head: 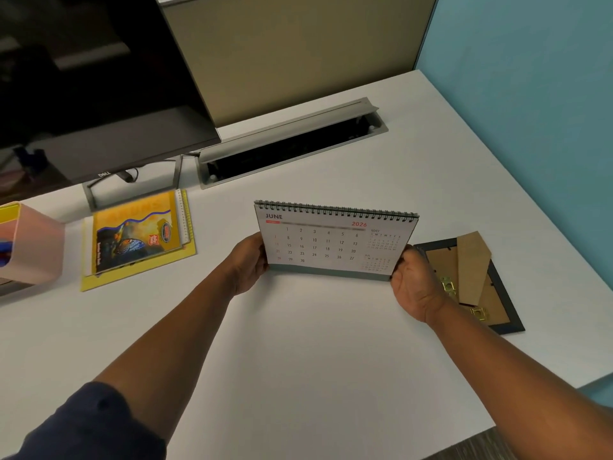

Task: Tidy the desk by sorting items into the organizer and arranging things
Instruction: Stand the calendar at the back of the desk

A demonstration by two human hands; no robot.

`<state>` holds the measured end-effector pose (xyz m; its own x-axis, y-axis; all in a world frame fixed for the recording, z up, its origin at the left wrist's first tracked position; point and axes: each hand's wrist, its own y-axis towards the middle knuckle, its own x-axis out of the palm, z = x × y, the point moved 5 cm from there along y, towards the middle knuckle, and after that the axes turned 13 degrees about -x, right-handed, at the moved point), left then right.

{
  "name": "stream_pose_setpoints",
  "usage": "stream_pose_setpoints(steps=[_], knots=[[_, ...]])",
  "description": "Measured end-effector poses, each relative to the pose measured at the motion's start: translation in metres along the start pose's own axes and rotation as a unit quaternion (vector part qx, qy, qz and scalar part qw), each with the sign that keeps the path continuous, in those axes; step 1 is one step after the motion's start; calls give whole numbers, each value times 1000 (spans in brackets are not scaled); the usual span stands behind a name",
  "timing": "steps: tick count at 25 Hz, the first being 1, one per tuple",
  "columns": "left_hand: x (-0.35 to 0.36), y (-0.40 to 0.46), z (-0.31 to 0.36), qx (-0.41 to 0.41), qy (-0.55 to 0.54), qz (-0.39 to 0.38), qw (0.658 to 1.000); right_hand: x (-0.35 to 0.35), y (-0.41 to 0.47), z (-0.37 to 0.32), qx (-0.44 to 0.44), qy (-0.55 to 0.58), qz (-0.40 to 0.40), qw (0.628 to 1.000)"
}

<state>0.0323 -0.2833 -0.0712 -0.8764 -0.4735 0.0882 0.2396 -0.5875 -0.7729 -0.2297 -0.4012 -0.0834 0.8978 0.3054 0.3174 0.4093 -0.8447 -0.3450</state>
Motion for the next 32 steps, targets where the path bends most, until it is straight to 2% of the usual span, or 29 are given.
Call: stream_pose_setpoints(steps=[8,14,32], knots=[[0,0,1,-16,7,-10,1000,3,-4,-1,-28,-8,-4,1000],[-1,6,25,-14,9,29,999,11,7,-21,-36,-2,-1,999],[21,112,158,42,-18,40,998,25,165,-81,-80,-14,18,997]])
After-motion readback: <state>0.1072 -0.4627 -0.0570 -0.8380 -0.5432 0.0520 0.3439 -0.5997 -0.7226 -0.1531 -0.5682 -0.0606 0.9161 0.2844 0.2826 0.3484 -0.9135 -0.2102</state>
